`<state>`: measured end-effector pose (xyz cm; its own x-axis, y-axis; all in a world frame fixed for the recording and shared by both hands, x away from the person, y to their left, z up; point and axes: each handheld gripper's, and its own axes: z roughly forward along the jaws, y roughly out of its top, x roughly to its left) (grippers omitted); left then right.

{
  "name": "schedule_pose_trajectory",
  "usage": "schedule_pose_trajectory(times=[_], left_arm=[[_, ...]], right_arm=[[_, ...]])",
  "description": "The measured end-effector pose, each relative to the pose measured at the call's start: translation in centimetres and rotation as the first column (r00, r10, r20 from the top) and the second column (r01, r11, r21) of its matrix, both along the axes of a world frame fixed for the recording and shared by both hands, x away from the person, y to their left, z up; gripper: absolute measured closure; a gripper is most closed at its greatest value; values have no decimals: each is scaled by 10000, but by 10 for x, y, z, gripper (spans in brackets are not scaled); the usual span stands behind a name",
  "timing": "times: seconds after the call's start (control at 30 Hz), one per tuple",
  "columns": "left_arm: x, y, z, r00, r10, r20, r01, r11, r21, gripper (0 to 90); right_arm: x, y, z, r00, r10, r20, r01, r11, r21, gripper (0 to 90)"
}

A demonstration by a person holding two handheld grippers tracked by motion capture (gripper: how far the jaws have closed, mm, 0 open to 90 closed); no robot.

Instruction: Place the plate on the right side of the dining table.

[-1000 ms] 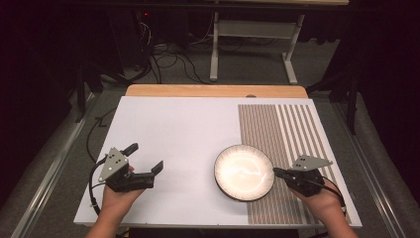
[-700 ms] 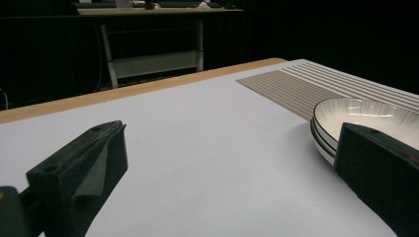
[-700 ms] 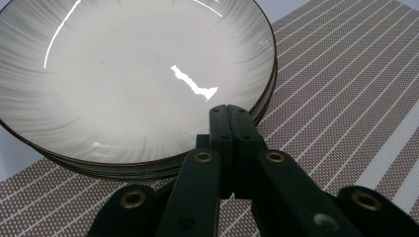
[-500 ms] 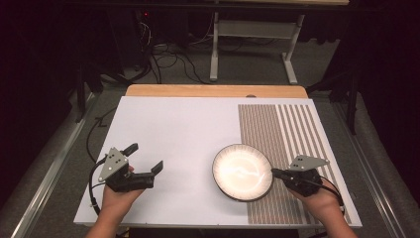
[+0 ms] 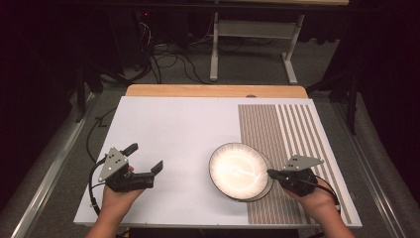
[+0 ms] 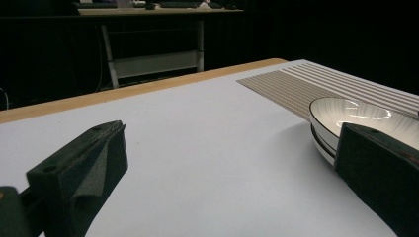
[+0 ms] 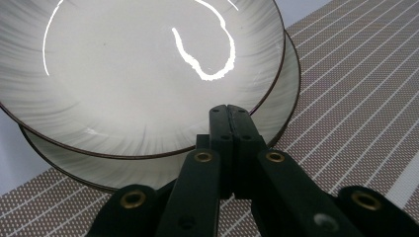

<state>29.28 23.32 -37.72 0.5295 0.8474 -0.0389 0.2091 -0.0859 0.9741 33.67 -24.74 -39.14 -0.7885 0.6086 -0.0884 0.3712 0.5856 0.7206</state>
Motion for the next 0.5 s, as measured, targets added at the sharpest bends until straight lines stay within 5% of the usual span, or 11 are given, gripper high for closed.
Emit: schedule_pose_trajectory(times=[0.5], left_arm=[[0,-2,1,10000,-12,67,12,10000,1,7]], right_arm=[[2,8,-3,9998,137,-148,-137,9999,34,900]])
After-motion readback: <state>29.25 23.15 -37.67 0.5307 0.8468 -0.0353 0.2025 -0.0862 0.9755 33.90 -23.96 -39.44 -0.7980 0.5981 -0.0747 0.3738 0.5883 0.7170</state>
